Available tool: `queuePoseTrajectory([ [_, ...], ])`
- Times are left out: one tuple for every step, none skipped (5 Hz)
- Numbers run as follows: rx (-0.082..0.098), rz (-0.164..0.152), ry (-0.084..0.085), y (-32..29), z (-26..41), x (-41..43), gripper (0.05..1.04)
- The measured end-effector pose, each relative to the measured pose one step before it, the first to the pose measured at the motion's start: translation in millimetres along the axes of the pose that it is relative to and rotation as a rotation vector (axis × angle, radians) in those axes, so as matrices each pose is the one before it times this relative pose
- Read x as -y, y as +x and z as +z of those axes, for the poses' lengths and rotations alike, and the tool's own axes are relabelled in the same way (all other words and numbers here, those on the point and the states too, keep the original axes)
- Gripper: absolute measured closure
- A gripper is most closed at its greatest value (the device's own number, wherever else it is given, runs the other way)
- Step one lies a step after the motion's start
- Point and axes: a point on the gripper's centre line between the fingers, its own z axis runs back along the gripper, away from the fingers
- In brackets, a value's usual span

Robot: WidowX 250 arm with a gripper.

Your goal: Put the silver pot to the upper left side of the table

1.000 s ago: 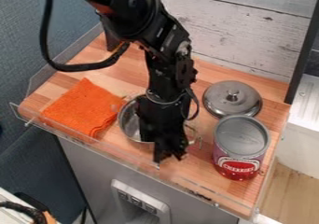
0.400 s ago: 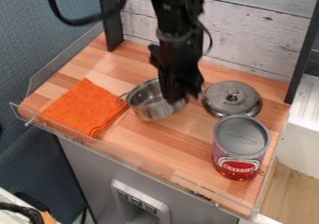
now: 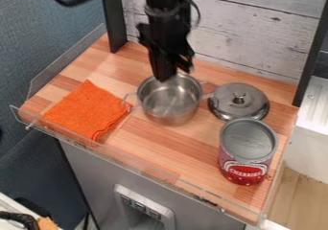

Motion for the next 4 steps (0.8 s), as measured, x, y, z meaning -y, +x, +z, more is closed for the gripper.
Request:
queuePoseTrajectory([
  [-0.0265, 0.0615, -0.0106, 0.07, -6.64, -22.78, 1.030],
  [-0.0054, 0.0526, 0.0214, 0.40, -2.65, -23.73, 1.030],
  [0.0012, 0.0002, -0.0035, -1.47, -0.10, -3.10, 1.015],
  [-0.0463, -0.0314, -0.0180, -10.02, -9.64, 17.71, 0.877],
])
